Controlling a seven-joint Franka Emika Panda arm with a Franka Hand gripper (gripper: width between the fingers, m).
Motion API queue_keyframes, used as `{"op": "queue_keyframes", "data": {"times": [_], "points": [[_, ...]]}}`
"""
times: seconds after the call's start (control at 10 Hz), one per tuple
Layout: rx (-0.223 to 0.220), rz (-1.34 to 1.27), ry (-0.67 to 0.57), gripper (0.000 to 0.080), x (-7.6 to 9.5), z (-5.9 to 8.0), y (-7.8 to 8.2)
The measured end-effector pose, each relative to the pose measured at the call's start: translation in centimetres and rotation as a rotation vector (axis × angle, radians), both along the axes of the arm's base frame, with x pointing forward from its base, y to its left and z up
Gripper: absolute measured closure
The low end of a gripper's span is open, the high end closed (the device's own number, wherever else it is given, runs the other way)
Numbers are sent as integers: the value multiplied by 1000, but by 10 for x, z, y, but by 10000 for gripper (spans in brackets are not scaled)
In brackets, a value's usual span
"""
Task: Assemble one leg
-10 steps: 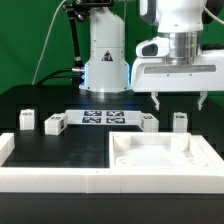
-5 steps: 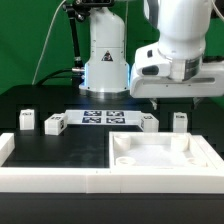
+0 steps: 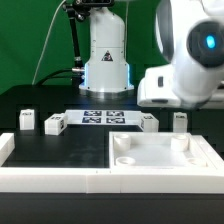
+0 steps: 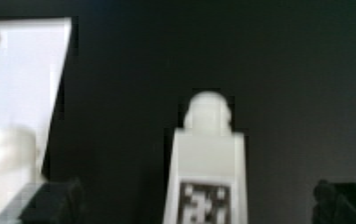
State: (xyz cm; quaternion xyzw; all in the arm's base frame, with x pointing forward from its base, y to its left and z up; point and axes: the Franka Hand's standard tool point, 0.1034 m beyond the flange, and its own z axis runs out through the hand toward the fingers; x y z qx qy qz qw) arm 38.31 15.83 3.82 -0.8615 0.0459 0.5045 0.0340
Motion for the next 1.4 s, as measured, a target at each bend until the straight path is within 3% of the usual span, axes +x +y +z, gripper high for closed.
{"op": "queue_keyframes", "data": {"times": [0.2,0.7,0.9,1.0,1.1,1.2,1.4], "points": [[7,8,47,151,9,-11,5],[-18,-4,35,151,2,-29,-2],[-24,-5,31,198,2,-30,0],[-25,-6,31,372,2,-31,-1],[-25,-6,31,372,2,-31,-1],[-25,-6,31,511,2,-31,-1],[-25,-6,31,511,2,-31,-1]]}}
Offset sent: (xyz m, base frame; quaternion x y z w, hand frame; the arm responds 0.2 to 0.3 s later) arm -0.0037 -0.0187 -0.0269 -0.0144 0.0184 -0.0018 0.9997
